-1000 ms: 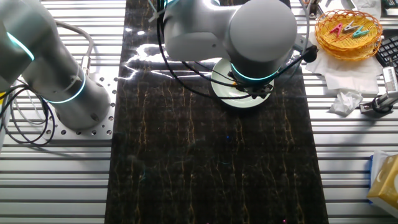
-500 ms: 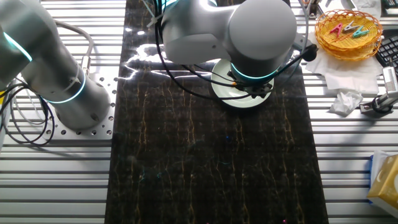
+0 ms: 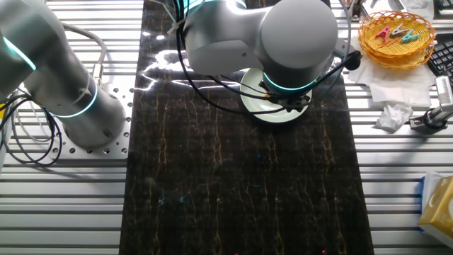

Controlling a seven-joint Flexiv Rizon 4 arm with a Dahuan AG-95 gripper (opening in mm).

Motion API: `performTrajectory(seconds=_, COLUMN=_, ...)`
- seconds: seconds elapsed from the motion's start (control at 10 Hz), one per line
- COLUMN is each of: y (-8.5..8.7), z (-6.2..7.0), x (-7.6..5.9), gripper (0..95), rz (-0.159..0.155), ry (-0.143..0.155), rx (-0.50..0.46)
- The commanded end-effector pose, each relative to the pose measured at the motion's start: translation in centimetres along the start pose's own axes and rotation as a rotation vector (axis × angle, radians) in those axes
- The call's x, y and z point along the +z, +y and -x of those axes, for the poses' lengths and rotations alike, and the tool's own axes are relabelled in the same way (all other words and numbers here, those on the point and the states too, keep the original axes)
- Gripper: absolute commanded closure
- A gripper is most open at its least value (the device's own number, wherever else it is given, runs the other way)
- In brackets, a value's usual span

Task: Use a clamp

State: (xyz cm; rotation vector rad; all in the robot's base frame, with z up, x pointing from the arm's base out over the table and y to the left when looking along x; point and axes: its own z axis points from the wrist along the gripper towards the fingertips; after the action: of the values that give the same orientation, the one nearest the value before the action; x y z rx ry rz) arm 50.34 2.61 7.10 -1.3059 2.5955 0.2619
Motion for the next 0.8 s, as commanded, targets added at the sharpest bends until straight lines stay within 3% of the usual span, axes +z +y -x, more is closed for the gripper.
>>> performTrajectory(seconds=0.1, y=-0.02, z=-0.01, x=-0.01, gripper=76.0, rz=-0.001, ry=0.0, rx=0.0)
performTrajectory(seconds=0.5, y=-0.02, z=-0.01, x=-0.01, gripper=76.0, rz=-0.001, ry=0.0, rx=0.0)
performTrajectory(seconds=0.6, y=-0.02, z=-0.01, x=-0.01, gripper=76.0, rz=0.022, ry=0.134, rx=-0.022)
performTrajectory(seconds=0.7, y=-0.02, z=-0.01, x=-0.01, gripper=76.0, rz=0.027, ry=0.176, rx=-0.022)
performTrajectory(seconds=0.8, y=-0.02, z=-0.01, x=-0.01, gripper=76.0, rz=0.034, ry=0.2, rx=-0.021)
